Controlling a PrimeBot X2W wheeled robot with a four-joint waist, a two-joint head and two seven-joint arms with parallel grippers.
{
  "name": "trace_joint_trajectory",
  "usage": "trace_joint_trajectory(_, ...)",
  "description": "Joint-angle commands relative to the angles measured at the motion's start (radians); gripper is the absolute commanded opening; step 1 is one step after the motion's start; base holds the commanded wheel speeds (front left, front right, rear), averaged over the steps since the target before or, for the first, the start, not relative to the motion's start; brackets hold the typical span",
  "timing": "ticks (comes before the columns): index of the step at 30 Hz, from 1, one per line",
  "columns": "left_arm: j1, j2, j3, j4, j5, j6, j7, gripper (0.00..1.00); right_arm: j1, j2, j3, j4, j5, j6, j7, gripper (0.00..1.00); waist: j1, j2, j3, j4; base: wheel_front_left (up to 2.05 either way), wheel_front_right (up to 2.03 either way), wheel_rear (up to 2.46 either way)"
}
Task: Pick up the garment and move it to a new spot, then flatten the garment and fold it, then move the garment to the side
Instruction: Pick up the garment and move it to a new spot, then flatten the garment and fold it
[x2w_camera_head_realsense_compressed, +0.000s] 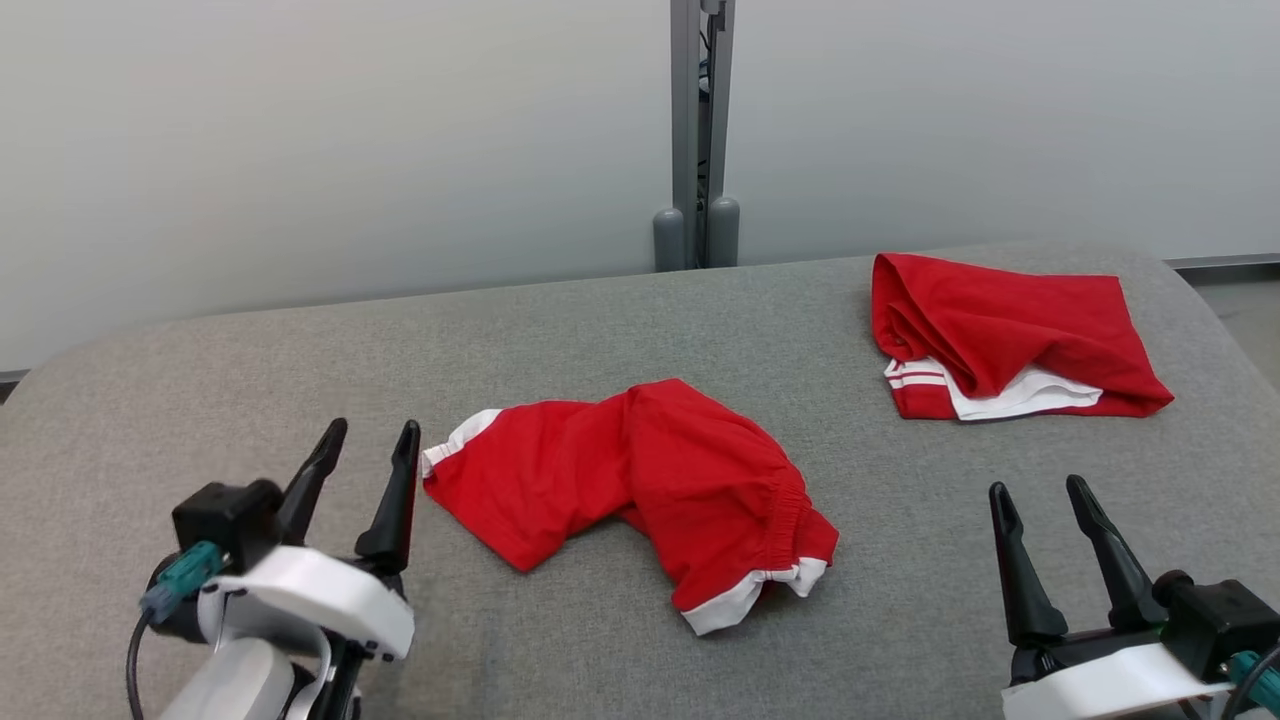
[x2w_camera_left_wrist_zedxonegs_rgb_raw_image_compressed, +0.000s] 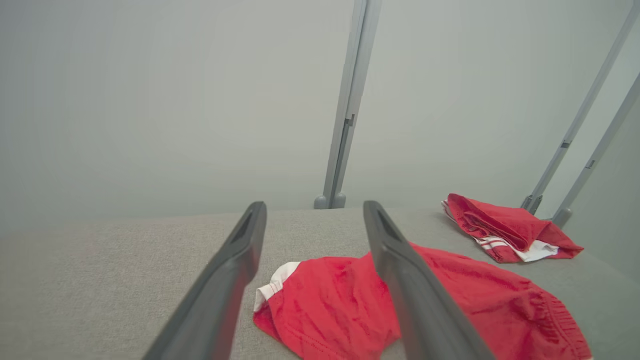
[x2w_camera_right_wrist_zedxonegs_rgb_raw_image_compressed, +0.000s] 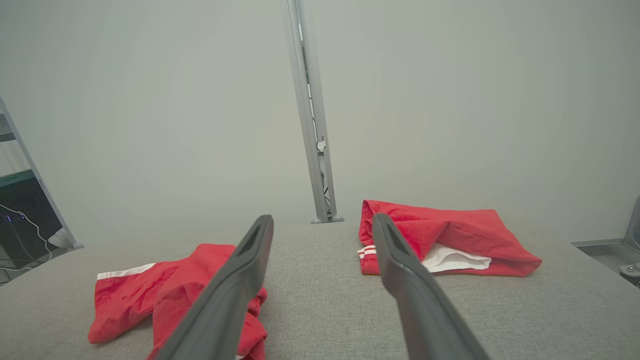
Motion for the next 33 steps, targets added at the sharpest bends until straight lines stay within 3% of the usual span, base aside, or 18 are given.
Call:
trace_joint_trajectory(1,0.055,0.004,0.049,-0.037,0.03,0.011,0.0,1.0,0.013,-0.003,-0.006,-0.009,-0.001,0.001,-0.003,1.0,0.0,-0.0001,0.002,0.003,0.0,0.0,0.0)
trace_joint_trajectory(7,0.221,-0.032,0.231,-0.158,0.149,0.022,-0.001,1.0,0.021,0.003,-0.003,-0.013,-0.002,0.001,-0.003,1.0,0.0,-0.0001,0.005,0.008,0.0,0.0,0.0)
trace_joint_trajectory(13,0.342,-0.102,0.35,-0.219,0.263,-0.017,-0.001,1.0,0.035,0.008,0.005,-0.009,0.005,0.001,-0.003,1.0,0.0,-0.0001,0.001,0.003,0.0,0.0,0.0)
trace_joint_trajectory(23,0.389,-0.204,0.438,-0.201,0.377,-0.107,-0.001,1.0,0.038,0.0,0.024,0.0,0.014,0.001,-0.003,1.0,0.0,-0.0001,-0.009,0.01,0.0,0.0,0.0)
trace_joint_trajectory(33,0.378,-0.247,0.491,-0.17,0.426,-0.16,-0.001,1.0,0.03,-0.009,0.052,0.022,0.026,0.001,-0.003,1.0,0.0,-0.0001,-0.014,0.016,0.0,0.0,0.0)
